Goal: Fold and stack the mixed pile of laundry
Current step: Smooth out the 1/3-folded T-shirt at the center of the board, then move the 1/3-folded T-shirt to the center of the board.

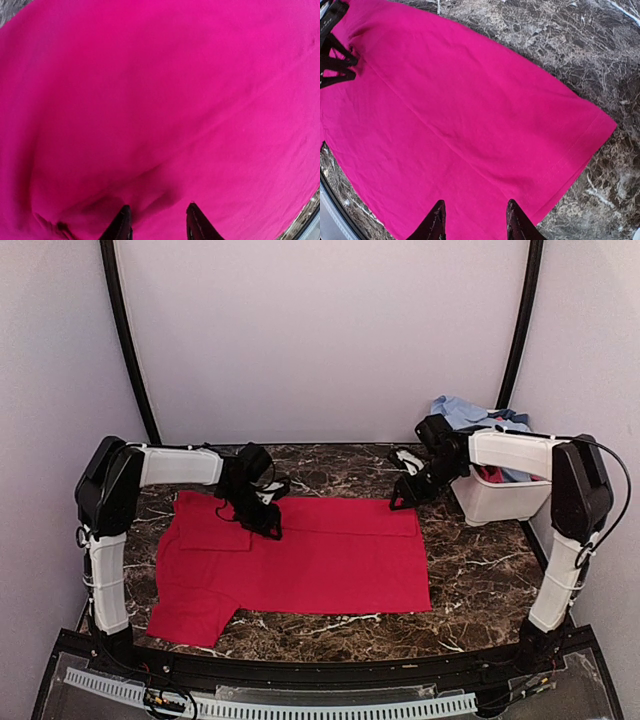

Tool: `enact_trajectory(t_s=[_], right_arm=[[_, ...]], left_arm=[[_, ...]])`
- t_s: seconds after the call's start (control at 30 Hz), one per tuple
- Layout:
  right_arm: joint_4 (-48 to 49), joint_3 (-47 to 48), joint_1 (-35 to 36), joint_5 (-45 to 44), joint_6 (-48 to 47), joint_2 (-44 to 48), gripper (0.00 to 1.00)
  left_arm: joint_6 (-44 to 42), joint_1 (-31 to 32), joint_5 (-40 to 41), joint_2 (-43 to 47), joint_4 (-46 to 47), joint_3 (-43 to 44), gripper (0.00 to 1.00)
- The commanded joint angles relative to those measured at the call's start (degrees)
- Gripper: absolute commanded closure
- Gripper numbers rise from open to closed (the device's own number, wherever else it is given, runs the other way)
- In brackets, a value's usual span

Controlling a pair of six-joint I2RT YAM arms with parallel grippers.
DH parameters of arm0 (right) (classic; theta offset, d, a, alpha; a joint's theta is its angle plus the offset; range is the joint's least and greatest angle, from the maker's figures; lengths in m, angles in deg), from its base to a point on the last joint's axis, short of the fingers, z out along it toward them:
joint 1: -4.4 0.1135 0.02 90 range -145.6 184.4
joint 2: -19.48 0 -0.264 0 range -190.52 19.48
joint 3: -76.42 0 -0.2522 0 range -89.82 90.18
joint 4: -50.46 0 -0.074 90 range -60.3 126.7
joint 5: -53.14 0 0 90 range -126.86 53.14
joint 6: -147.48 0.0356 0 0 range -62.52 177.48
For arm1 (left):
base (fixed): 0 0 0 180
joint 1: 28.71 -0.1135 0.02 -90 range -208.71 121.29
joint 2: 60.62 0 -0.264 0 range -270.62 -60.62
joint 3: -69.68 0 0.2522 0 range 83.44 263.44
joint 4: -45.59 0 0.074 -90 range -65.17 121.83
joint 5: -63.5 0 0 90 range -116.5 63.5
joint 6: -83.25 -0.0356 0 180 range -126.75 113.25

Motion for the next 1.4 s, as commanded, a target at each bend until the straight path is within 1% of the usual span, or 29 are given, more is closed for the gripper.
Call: enact_trajectory(t_s=[0.0, 0.03, 0.07, 0.1, 0.2, 0.23, 0.3, 0.4, 0.53, 0.7, 0.8, 0.87, 1.03, 1.2, 1.27, 1.3, 1.37], right_arm=[[3.43, 2.01, 0.46, -0.44, 2.18, -4.05, 0.60], [3.95, 2.16, 0.55, -0.89, 2.37, -4.94, 0.59], [4.45, 2.09, 0.57, -1.67, 2.55, -5.47, 0.59], [4.77, 2.09, 0.60, -2.64, 2.68, -6.04, 0.58], [6.05, 1.62, 0.63, -5.04, 2.84, -6.88, 0.57], [6.62, 1.46, 0.64, -5.61, 2.96, -7.11, 0.57], [7.57, 1.59, 0.64, -6.25, 3.05, -7.92, 0.57], [7.87, 2.96, 0.57, -7.13, 3.14, -10.34, 0.57], [7.53, 5.70, 0.56, -9.17, 3.22, -14.07, 0.56], [5.90, 9.89, -0.22, -12.19, 2.70, -18.83, 0.57], [5.95, 12.12, -1.71, -12.68, 2.69, -20.44, 0.57], [5.83, 14.27, -2.79, -12.69, 2.65, -21.92, 0.57], [3.93, 22.21, -4.69, -11.71, 2.06, -26.86, 0.57], [0.79, 29.15, -6.32, -12.07, 1.31, -29.72, 0.56], [-1.25, 31.32, -6.57, -12.82, 0.62, -29.04, 0.53], [-1.85, 31.80, -6.56, -12.85, 0.27, -27.92, 0.52], [-1.83, 30.69, -6.29, -11.79, 0.06, -23.11, 0.46]], left_arm=[[2.98, 0.00, 0.62, 10.61, 0.57, -6.05, 0.60], [5.03, -0.90, 2.10, 11.94, 1.18, -6.70, 0.54], [6.22, -1.59, 2.64, 14.65, 2.11, -7.80, 0.52], [8.52, -3.72, 2.67, 15.89, 2.56, -8.28, 0.49], [13.48, -9.12, 2.80, 19.82, 4.37, -10.05, 0.46], [14.01, -11.42, 3.70, 20.19, 4.76, -10.24, 0.45], [15.06, -14.09, 5.23, 20.44, 4.89, -10.44, 0.44], [16.51, -16.39, 7.19, 18.13, 3.37, -8.96, 0.44], [19.60, -18.00, 7.58, 14.71, 3.62, -8.67, 0.44], [21.51, -18.48, 8.93, 9.93, 3.97, -7.80, 0.43], [22.01, -18.63, 8.07, 7.55, 4.55, -6.71, 0.43], [22.15, -18.63, 7.40, 5.50, 4.65, -5.18, 0.44], [21.62, -18.63, 5.57, -1.15, 4.61, 2.18, 0.47], [20.04, -18.98, 4.53, -9.78, 1.01, 14.86, 0.48], [19.04, -18.97, 4.30, -11.06, -1.40, 19.64, 0.48], [18.32, -18.59, 4.67, -10.81, -2.01, 20.65, 0.47], [17.46, -17.69, 6.90, -8.21, -3.26, 22.03, 0.45]])
